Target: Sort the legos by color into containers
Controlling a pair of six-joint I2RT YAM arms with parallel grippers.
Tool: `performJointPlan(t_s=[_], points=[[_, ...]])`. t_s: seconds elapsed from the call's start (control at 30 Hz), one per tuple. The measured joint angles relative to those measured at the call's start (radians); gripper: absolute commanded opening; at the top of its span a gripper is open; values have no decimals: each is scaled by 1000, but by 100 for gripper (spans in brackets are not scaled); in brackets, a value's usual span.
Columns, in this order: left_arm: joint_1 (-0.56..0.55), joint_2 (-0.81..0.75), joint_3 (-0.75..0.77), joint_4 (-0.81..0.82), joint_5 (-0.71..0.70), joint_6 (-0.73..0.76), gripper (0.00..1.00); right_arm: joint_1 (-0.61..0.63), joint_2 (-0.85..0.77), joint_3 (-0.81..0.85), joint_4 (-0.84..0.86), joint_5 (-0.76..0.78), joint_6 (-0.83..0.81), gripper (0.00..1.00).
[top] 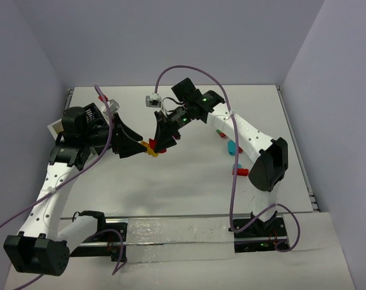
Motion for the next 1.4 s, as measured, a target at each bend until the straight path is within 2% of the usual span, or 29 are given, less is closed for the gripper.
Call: performJointPlan(t_s=[0.17, 0.27, 0.37, 0.5, 0.53, 0.73, 0.83, 1.1, 1.23, 1.4], points=[[-6, 15, -2, -15, -16, 14, 73, 1, -1, 0, 3, -2, 17, 0], [-7, 17, -2, -31, -19, 30, 60, 1, -3, 0, 4, -2, 22, 0], [-7, 18, -2, -52, -18, 48, 43, 1, -7, 0, 7, -1, 26, 0], [-10, 24, 1, -84, -1, 81, 6, 1, -7, 0, 10, 15, 35, 0], [-10, 25, 2, -92, 1, 91, 0, 1, -7, 0, 10, 18, 38, 0], [-10, 32, 30, -192, -4, 198, 0, 1, -7, 2, 10, 31, 40, 0], [-10, 38, 43, -296, -42, 290, 0, -16, -7, 21, 14, 32, 51, 0], [14, 47, 80, -538, -277, 478, 0, -133, -13, 77, 37, 45, 65, 0], [153, 85, 216, -578, -479, 523, 0, -140, -19, 34, 55, 81, 67, 0], [373, 201, 384, -533, -714, 538, 0, -136, -24, -42, 94, 144, 88, 0]])
